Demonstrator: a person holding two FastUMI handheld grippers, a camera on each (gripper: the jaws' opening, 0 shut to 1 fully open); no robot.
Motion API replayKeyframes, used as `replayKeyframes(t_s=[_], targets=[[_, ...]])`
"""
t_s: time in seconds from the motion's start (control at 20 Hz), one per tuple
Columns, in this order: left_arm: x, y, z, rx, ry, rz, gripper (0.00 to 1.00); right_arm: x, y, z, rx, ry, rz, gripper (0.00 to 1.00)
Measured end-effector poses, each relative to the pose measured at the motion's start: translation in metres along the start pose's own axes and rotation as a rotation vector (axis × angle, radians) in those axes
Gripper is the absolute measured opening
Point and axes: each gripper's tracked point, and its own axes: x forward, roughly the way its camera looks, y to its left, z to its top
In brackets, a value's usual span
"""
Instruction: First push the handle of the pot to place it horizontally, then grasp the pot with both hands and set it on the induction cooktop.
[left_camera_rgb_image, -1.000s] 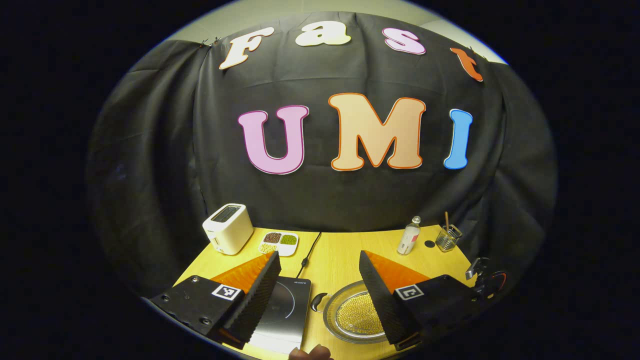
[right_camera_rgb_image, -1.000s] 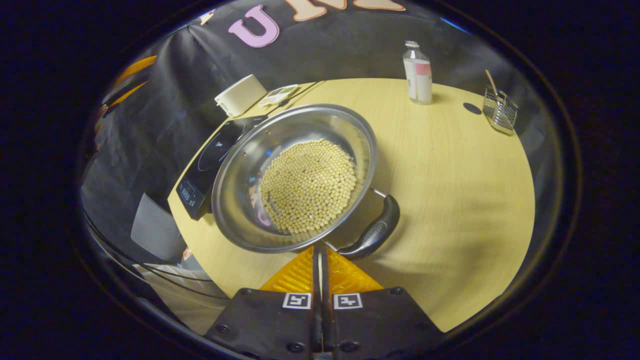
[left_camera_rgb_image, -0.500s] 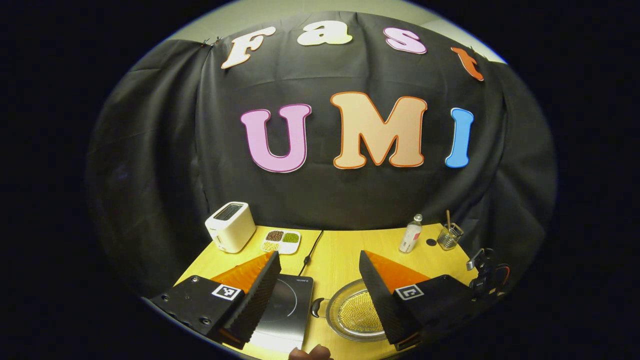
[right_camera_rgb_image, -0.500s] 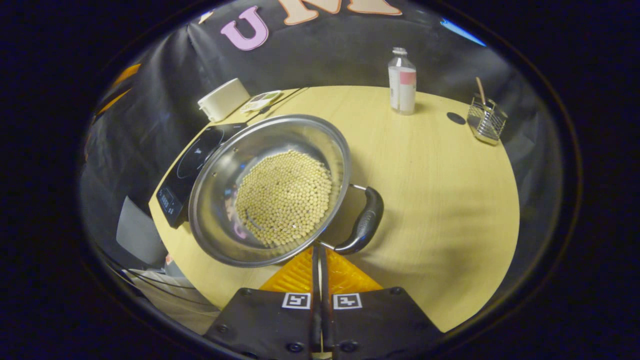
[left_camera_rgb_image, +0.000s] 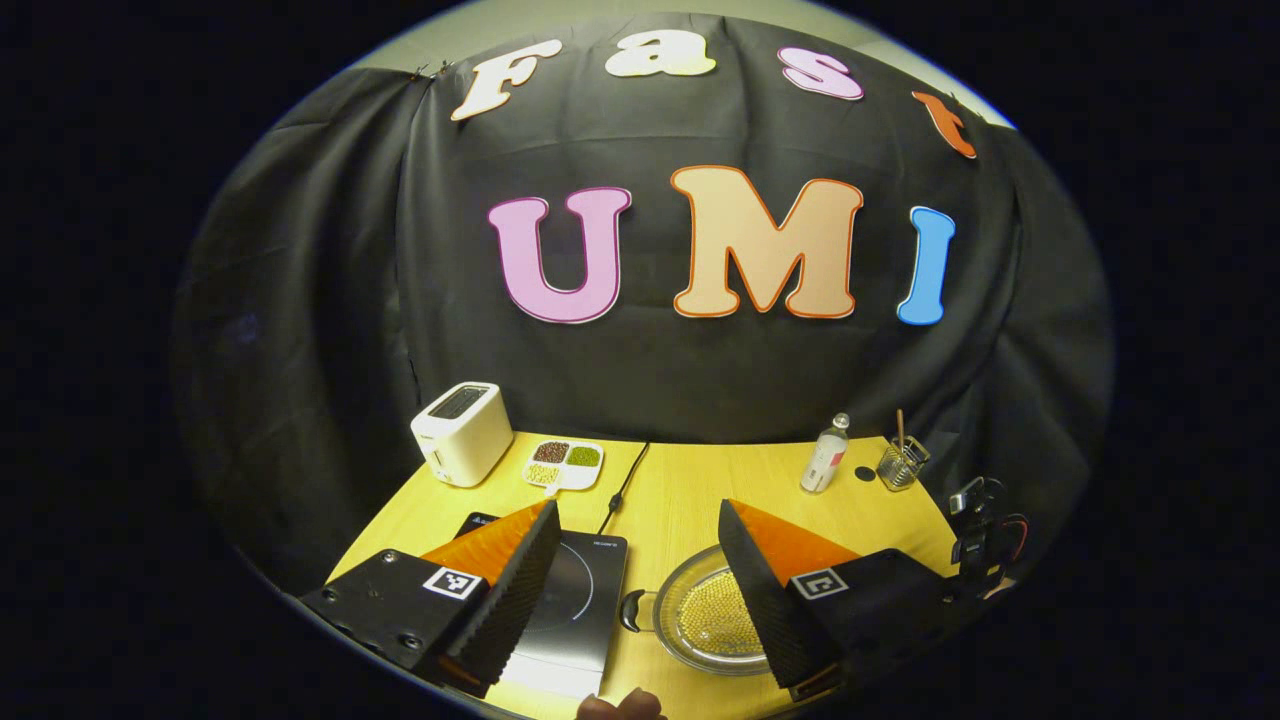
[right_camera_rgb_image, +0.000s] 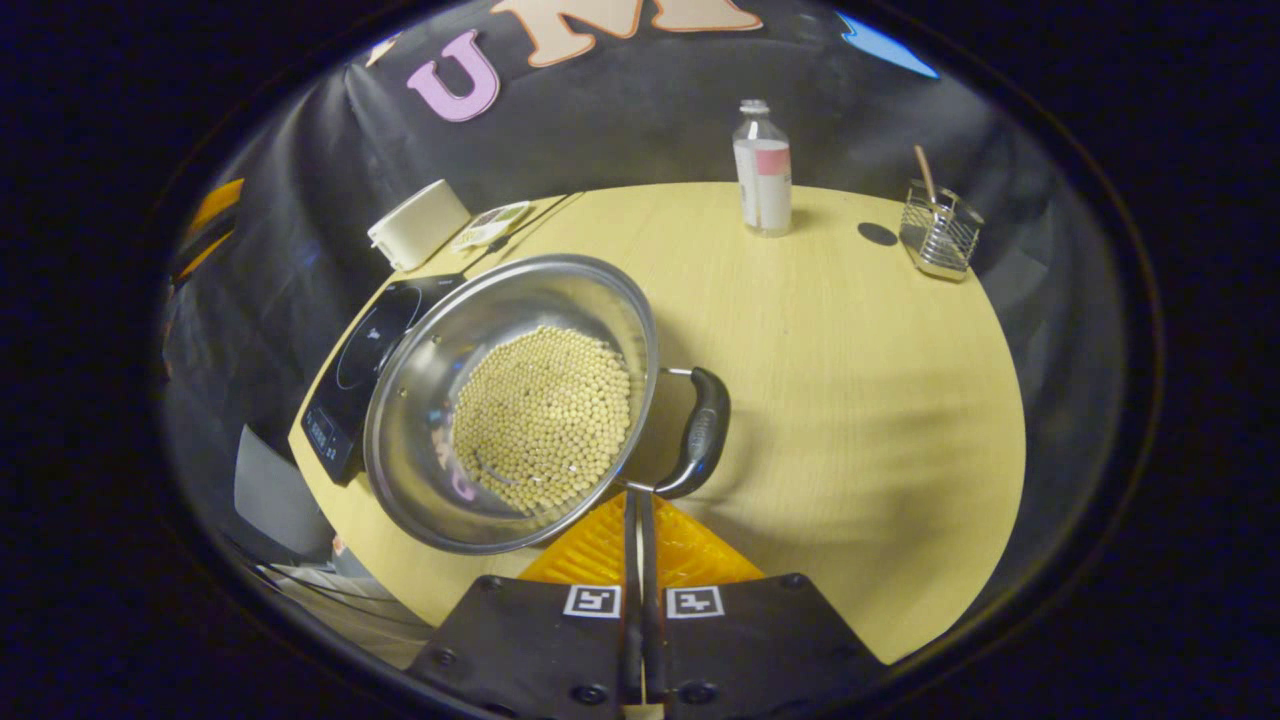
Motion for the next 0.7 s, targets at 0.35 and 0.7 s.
replayKeyframes(t_s=[0.35,0.7], targets=[[0.012,-0.001,-0.033,-0.012,0.072,-0.013,0.97,-0.021,-0.018,0.046,0.161,-0.139,-0.094,0.03],[0.031,-0.008,-0.079,-0.001,0.165,-0.061,0.97,-0.014,-0.009,0.049,0.160,-0.118,-0.143,0.36]])
